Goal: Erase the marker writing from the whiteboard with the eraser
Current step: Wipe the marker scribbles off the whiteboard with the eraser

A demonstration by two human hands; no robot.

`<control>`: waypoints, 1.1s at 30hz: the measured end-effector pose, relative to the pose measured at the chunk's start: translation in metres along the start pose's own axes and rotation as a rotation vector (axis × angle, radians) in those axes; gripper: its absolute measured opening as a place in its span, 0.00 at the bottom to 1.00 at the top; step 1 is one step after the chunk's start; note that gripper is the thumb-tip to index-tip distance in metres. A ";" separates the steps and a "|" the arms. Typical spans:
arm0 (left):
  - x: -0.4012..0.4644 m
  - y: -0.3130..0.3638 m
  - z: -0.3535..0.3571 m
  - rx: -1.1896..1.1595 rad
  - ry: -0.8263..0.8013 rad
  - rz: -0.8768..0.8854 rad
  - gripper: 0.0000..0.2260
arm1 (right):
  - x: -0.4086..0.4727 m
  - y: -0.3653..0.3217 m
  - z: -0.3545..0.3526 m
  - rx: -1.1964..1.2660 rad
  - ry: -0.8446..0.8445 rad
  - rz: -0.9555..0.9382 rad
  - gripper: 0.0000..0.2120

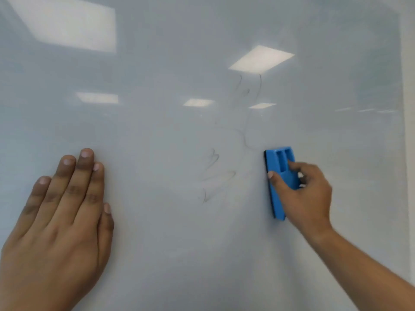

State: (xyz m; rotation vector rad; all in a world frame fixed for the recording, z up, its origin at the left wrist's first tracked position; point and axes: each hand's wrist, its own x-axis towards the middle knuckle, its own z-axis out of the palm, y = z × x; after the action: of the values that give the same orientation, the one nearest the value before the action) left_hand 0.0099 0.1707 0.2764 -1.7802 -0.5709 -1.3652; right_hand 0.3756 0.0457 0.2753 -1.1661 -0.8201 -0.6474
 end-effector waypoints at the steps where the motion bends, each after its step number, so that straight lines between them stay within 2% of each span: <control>1: 0.000 0.001 0.000 -0.005 -0.001 -0.005 0.27 | -0.018 -0.005 0.003 0.041 -0.035 -0.052 0.16; 4: 0.000 -0.001 0.002 0.007 -0.002 0.000 0.27 | -0.087 -0.017 0.000 0.064 -0.362 -0.329 0.17; 6: -0.001 -0.003 0.004 0.004 0.003 -0.006 0.27 | -0.094 -0.011 -0.008 -0.018 -0.505 -0.522 0.18; 8: -0.001 -0.003 0.006 -0.005 0.014 -0.014 0.27 | -0.065 0.000 -0.014 -0.103 -0.452 -0.538 0.18; 12: -0.001 -0.002 0.008 -0.004 0.017 -0.006 0.27 | 0.008 0.019 -0.018 -0.015 -0.102 -0.005 0.17; 14: 0.000 -0.003 0.008 0.003 0.017 -0.001 0.27 | 0.010 0.019 -0.012 0.000 -0.034 0.102 0.17; 16: 0.000 -0.002 0.009 0.012 0.025 0.001 0.27 | -0.014 0.007 -0.005 0.005 -0.031 0.002 0.16; 18: 0.001 0.001 0.006 0.026 0.054 0.001 0.27 | -0.053 -0.011 -0.001 0.038 -0.194 -0.196 0.16; 21: 0.005 0.007 -0.003 0.060 0.065 -0.014 0.26 | -0.098 -0.029 -0.001 -0.043 -0.464 -0.536 0.20; 23: 0.005 0.010 -0.008 0.077 0.069 -0.021 0.26 | -0.092 -0.031 -0.002 -0.113 -0.498 -0.666 0.19; 24: 0.005 0.011 -0.009 0.089 0.072 -0.026 0.26 | -0.080 -0.030 -0.001 -0.123 -0.449 -0.654 0.18; 25: 0.005 0.012 -0.010 0.102 0.072 -0.032 0.25 | -0.063 -0.032 0.000 -0.112 -0.362 -0.565 0.17; 28: 0.007 0.015 -0.013 0.132 0.058 -0.032 0.25 | -0.011 -0.036 0.005 -0.002 -0.120 -0.104 0.15; 29: 0.008 0.015 -0.014 0.136 0.053 -0.033 0.25 | -0.006 -0.037 0.009 0.038 -0.074 -0.045 0.15; 31: 0.008 0.016 -0.014 0.147 0.050 -0.041 0.25 | -0.020 -0.046 0.017 0.065 -0.050 -0.073 0.15; 33: 0.008 0.018 -0.015 0.150 0.053 -0.045 0.25 | -0.053 -0.054 0.020 0.098 -0.189 -0.266 0.16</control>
State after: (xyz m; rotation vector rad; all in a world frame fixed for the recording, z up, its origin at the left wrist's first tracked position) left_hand 0.0169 0.1474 0.2792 -1.6152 -0.6698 -1.3595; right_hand 0.2982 0.0516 0.2636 -1.0487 -1.1680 -0.7128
